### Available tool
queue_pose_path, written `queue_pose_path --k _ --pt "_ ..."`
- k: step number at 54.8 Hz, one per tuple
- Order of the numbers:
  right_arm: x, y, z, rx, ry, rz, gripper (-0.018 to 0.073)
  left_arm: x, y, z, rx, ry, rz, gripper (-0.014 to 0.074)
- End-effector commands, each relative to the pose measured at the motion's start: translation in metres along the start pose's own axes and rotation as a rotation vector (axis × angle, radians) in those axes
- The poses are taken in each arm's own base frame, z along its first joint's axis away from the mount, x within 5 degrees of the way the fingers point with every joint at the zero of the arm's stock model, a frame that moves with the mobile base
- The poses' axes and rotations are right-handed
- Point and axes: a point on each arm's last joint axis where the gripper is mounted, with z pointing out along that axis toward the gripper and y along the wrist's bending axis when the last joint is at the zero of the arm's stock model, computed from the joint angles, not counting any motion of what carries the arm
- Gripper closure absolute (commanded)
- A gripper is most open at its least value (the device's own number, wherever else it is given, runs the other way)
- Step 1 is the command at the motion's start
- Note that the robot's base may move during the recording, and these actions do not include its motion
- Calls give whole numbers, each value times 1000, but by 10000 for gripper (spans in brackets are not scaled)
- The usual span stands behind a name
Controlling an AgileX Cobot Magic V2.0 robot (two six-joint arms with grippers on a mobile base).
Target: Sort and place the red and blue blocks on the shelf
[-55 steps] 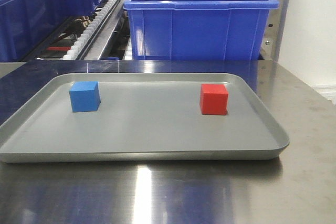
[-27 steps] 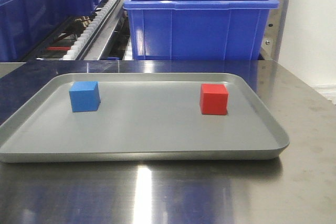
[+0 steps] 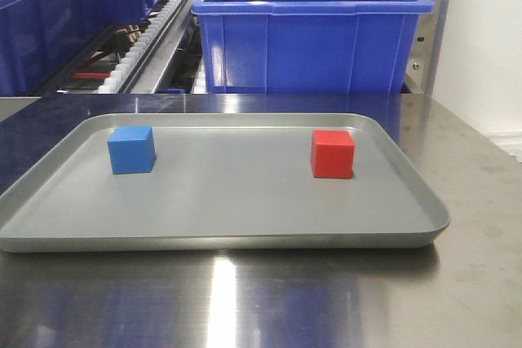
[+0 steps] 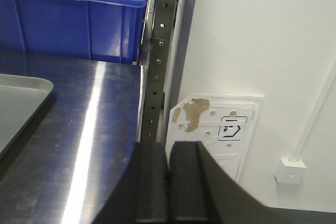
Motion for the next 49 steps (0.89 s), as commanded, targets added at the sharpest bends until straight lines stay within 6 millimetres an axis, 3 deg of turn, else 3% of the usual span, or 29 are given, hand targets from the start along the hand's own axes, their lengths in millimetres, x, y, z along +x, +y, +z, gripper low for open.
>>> queue_pose_path --k 1,38,49 --pt "-9 0 -2 8 -107 -17 507 2 -2 0 27 -65 2 501" --pt "-18 -1 -3 7 -206 2 507 2 -2 0 27 -65 2 501" --pt "-40 -2 7 -12 -139 111 507 2 -2 0 27 -65 2 501"
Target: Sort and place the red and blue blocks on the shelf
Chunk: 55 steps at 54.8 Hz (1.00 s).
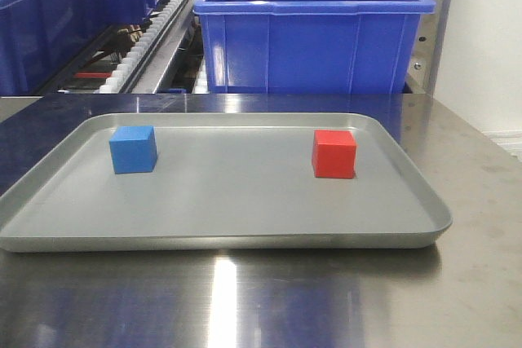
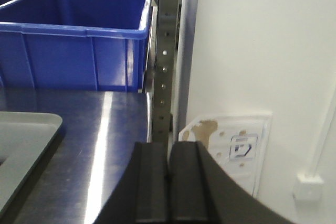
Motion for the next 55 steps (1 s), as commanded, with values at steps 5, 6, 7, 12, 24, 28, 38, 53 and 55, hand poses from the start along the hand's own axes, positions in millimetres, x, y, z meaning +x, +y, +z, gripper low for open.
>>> queue_pose_path --k 5,6,7,12,24,28,38,53,55 --pt "-47 3 22 -25 8 24 507 2 -2 0 27 -65 2 501" --pt "-51 3 25 -30 26 24 507 2 -2 0 27 -65 2 501" --pt "-54 4 28 -33 34 24 507 2 -2 0 27 -65 2 501" --pt "-74 7 45 -51 114 22 507 2 -2 0 27 -65 2 501" --pt "-110 21 106 -95 446 70 507 2 -2 0 27 -65 2 501" --pt "-116 27 127 -108 538 62 507 2 -2 0 27 -65 2 501" --pt "-118 44 178 -143 688 39 507 2 -2 0 27 -65 2 501" --pt "-98 84 210 -256 763 6 169 2 -2 0 27 -65 2 501" --pt "-95 91 212 -275 764 -1 74 2 -2 0 27 -65 2 501"
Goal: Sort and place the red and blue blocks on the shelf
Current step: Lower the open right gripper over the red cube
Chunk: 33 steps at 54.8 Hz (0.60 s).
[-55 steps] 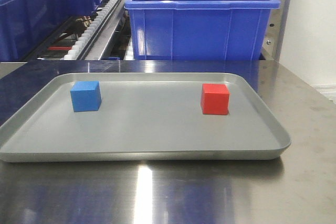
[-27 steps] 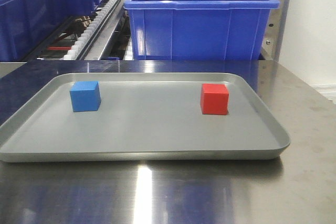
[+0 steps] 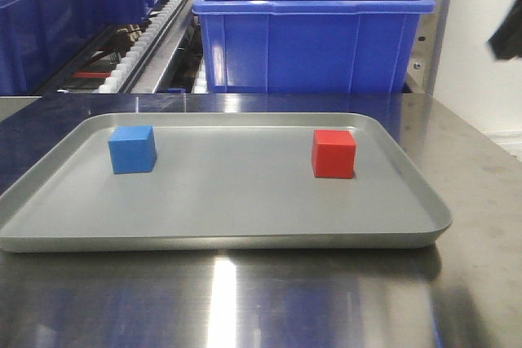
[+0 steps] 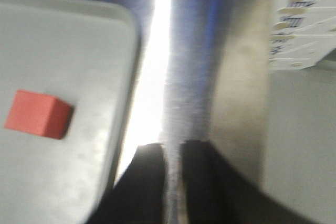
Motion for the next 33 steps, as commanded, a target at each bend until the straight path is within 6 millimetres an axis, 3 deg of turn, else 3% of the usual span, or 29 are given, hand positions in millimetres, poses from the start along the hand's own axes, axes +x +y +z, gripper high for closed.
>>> queue_pose_path --k 1,5,15,33 --pt "-17 14 -5 -43 -113 -23 28 2 -2 0 27 -65 2 501" --pt "-15 24 2 -71 -96 -37 -41 2 -2 0 27 -65 2 501" --pt "-11 44 15 -135 -71 -29 23 2 -2 0 27 -65 2 501" --pt "-25 70 25 -184 -47 -77 23 2 -2 0 27 -65 2 501"
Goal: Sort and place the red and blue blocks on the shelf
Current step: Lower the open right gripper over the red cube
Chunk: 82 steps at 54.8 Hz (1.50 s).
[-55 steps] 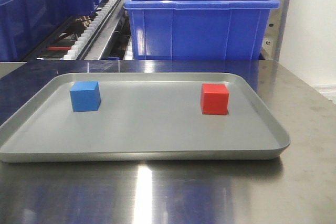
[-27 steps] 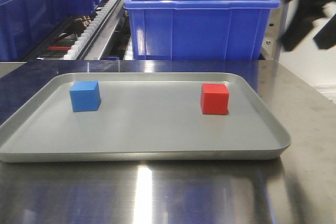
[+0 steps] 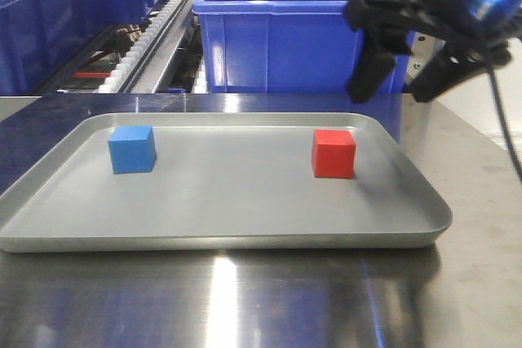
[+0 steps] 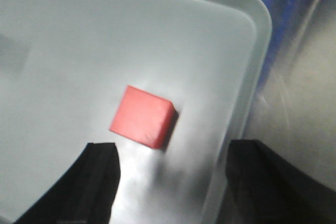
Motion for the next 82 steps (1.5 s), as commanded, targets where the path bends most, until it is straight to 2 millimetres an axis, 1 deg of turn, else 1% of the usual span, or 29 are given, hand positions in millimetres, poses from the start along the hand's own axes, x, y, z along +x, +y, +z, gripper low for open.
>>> queue_pose_path --k 1,8,12,21,41,60,71,82 --pt "-22 8 -12 -25 -92 -10 18 2 -2 0 27 -65 2 501" --pt "-28 15 -4 -33 -37 -23 -50 2 -2 0 27 -65 2 501" --pt "-30 19 0 -38 -29 -29 -66 2 -2 0 27 -65 2 501" --pt "-32 26 9 -47 7 -44 -66 2 -2 0 27 -65 2 501" --pt "-29 25 26 -39 56 -43 -66 2 -2 0 27 -65 2 501" --pt "-35 26 43 -36 71 -42 -66 2 -2 0 27 -65 2 501" --pt "-33 25 53 -31 97 -41 -66 2 -2 0 27 -65 2 501" --pt "-31 25 57 -29 111 -35 -65 2 -2 0 27 -65 2 501"
